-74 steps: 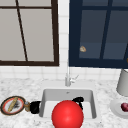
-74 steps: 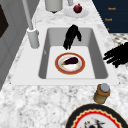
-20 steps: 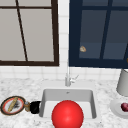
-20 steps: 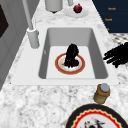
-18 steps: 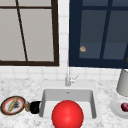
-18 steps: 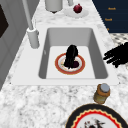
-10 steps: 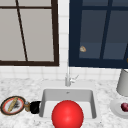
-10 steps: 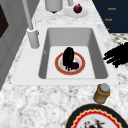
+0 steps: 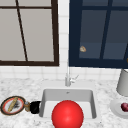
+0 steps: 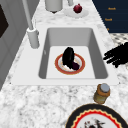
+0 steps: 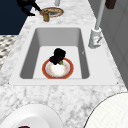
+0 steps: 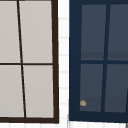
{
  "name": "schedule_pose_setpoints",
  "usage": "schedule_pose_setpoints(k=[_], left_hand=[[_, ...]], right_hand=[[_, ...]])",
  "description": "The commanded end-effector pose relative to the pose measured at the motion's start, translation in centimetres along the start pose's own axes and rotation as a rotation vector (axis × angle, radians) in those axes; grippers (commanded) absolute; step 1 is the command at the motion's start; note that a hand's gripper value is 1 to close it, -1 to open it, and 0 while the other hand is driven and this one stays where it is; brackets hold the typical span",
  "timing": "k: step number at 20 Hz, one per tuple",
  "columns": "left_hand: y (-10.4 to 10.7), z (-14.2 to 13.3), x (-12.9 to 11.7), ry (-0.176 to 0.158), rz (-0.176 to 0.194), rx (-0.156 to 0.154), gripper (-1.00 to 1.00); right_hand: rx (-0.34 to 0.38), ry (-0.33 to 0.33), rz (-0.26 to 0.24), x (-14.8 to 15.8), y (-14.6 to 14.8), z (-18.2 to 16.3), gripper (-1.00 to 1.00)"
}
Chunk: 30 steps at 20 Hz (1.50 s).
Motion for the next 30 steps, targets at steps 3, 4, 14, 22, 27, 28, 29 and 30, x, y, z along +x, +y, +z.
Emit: schedule_pose_setpoints(k=[3,4,14,22,27,28,29,30], left_hand=[[0.0,0.0,0.0,0.0,0.0,0.0,0.0],[0.0,0.0,0.0,0.0,0.0,0.0,0.0],[0.0,0.0,0.0,0.0,0.0,0.0,0.0],[0.0,0.0,0.0,0.0,0.0,0.0,0.0],[0.0,0.0,0.0,0.0,0.0,0.0,0.0],[0.0,0.0,0.0,0.0,0.0,0.0,0.0],[0.0,0.0,0.0,0.0,0.0,0.0,0.0],[0.0,0.0,0.0,0.0,0.0,0.0,0.0]], right_hand=[[-0.01,0.031,0.0,0.2,-1.5,1.4,1.0],[-0.007,0.027,-0.002,0.2,-1.8,1.9,1.0],[-0.002,0.028,-0.009,0.9,-4.5,6.7,1.0],[-0.012,0.072,-0.023,1.6,-6.9,11.4,1.0],[-0.006,0.101,-0.017,2.5,-9.2,14.4,1.0],[-0.003,0.11,-0.016,2.6,-9.6,15.0,1.0],[-0.001,0.119,-0.016,2.7,-10.1,15.4,1.0],[0.0,0.126,-0.017,2.8,-10.5,16.0,1.0]])
